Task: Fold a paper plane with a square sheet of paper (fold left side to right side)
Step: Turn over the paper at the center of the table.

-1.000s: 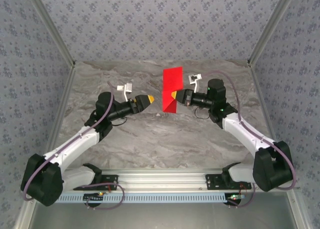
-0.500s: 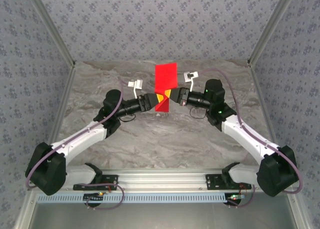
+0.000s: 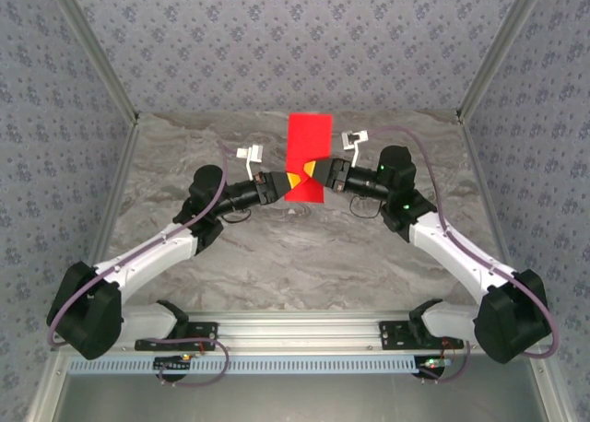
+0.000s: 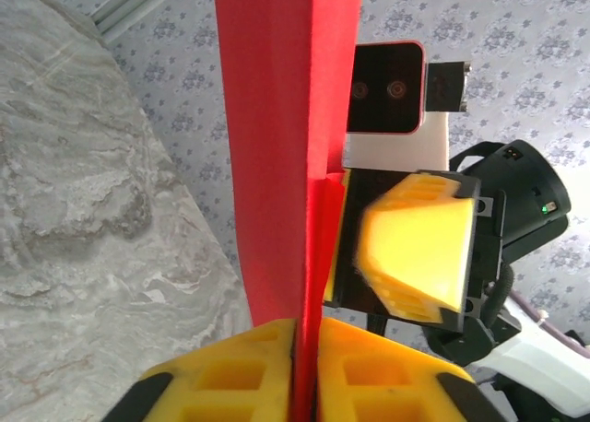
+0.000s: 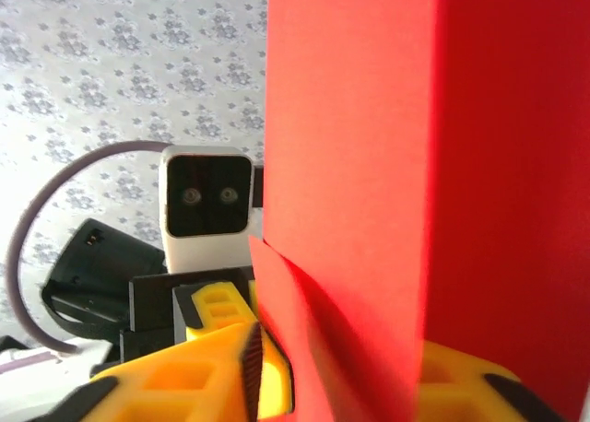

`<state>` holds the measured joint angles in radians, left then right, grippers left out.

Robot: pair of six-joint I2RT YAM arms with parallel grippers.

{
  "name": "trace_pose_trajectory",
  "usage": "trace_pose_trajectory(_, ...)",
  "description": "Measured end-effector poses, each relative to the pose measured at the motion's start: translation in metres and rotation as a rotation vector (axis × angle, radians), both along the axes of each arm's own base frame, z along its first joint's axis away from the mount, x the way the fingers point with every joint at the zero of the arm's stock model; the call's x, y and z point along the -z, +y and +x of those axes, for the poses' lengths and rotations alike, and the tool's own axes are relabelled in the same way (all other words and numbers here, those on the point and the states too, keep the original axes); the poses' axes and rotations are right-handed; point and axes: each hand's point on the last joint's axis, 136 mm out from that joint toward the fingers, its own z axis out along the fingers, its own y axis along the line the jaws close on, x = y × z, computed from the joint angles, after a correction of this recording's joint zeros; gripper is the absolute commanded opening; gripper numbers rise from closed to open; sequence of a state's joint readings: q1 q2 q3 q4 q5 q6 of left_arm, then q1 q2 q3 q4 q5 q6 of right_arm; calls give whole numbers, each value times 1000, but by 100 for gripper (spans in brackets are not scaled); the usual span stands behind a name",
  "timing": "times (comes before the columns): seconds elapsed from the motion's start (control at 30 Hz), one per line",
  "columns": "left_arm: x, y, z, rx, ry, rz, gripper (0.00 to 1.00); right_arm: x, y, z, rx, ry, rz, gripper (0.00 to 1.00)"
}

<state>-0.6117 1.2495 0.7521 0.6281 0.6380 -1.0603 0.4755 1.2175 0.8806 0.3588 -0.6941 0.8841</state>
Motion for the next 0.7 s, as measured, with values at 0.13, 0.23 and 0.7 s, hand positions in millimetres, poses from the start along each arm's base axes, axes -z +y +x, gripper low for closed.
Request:
trace_pose_trajectory(0.13,17,6,2,-46,15,99,3,10,-22,1,86,0,-88,62)
trace_pose_trajectory(0.23,30,12,0,-109,-6,252,0,20,-52,4,214,-7,-204,71)
trace_pose_trajectory(0.7,174,77,-5,-426,57,1569,0,89,-220,-26,832,138,-829,98)
